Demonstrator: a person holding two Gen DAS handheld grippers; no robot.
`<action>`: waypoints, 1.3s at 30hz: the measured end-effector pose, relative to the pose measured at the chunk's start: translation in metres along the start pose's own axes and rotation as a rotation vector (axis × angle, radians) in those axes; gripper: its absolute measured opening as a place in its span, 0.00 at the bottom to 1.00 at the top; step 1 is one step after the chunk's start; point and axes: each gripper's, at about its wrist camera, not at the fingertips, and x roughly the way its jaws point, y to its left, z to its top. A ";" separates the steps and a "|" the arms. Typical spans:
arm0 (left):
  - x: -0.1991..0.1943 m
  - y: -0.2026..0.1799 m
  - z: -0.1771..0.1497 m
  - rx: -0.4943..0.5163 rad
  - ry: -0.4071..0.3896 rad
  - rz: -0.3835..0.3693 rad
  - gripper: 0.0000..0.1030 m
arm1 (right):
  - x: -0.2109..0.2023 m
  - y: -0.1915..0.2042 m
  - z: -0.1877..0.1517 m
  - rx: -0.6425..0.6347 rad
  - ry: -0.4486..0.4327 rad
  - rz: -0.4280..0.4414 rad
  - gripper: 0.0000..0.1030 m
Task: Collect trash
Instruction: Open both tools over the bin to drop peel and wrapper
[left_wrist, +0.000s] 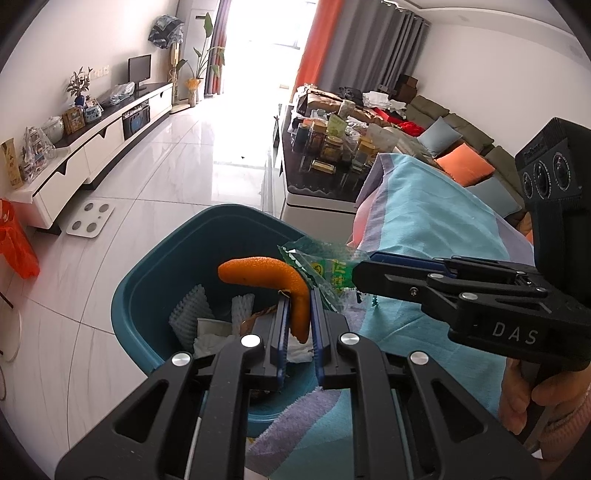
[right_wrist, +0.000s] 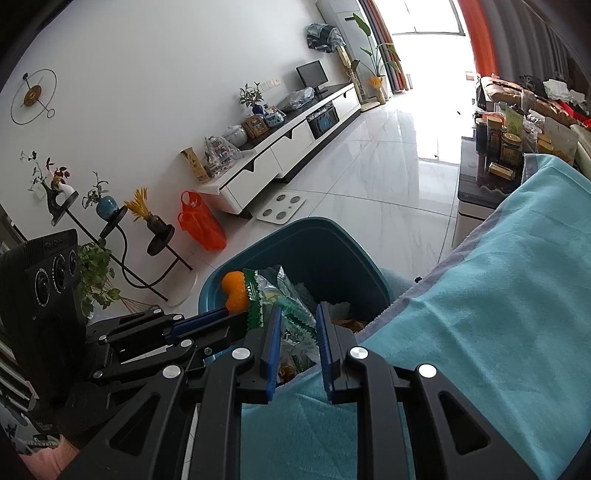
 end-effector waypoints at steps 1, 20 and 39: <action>0.001 0.001 0.000 -0.001 0.001 0.000 0.11 | 0.001 0.000 0.001 0.001 0.002 -0.001 0.17; 0.020 0.011 0.001 -0.021 0.029 0.005 0.12 | 0.017 0.005 0.007 0.005 0.027 -0.021 0.20; 0.028 0.022 0.001 -0.057 0.030 0.021 0.21 | 0.022 -0.002 0.010 0.040 0.037 -0.011 0.24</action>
